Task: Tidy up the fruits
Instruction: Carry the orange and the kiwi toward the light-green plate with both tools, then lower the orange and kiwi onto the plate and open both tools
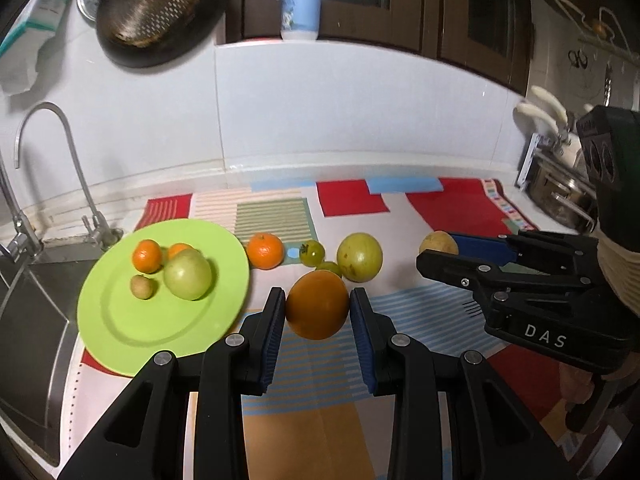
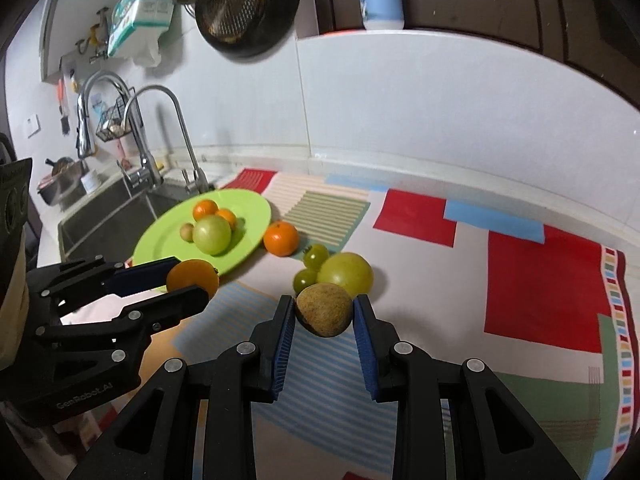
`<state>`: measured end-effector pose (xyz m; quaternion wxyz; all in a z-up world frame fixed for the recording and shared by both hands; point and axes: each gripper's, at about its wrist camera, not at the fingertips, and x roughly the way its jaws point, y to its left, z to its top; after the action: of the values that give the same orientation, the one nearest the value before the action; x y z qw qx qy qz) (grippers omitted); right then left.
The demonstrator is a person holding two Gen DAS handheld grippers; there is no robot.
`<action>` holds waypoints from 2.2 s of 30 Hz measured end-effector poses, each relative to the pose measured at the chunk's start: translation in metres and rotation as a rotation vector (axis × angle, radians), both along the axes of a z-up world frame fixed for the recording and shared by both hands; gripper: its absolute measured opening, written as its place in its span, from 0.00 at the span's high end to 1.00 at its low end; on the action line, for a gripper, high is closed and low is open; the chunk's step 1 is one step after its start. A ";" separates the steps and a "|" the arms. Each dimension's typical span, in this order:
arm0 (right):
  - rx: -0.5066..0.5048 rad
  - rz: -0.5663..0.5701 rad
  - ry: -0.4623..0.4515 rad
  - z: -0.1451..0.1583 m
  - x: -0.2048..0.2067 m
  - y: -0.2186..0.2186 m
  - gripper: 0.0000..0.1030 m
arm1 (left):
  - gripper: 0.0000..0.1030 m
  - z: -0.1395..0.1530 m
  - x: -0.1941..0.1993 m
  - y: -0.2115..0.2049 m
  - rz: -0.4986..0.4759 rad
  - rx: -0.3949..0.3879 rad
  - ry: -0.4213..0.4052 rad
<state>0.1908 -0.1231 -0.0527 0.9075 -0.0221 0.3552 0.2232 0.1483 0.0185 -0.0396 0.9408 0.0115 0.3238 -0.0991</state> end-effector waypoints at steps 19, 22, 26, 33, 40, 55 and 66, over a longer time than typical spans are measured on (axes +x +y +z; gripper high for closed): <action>0.034 -0.029 -0.113 0.048 -0.058 0.032 0.70 | 0.68 0.042 -0.058 0.039 0.021 -0.021 -0.126; 0.043 -0.023 -0.124 0.052 -0.063 0.041 0.70 | 0.68 0.047 -0.063 0.049 0.030 -0.020 -0.143; 0.057 -0.017 -0.134 0.056 -0.066 0.055 0.70 | 0.68 0.050 -0.066 0.062 0.041 -0.020 -0.154; 0.072 -0.011 -0.150 0.061 -0.066 0.080 0.70 | 0.68 0.055 -0.069 0.089 0.062 -0.013 -0.168; 0.088 -0.002 -0.160 0.065 -0.061 0.105 0.70 | 0.68 0.059 -0.064 0.114 0.074 -0.005 -0.178; 0.077 0.019 -0.133 0.053 -0.036 0.154 0.70 | 0.68 0.047 -0.038 0.161 0.105 -0.004 -0.163; 0.058 0.040 -0.064 0.028 -0.009 0.182 0.70 | 0.68 0.021 -0.009 0.185 0.118 -0.008 -0.106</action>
<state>0.1817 0.0585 -0.0247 0.9141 -0.0101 0.3187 0.2505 0.1389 0.2036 -0.0186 0.9609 -0.0059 0.2733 -0.0438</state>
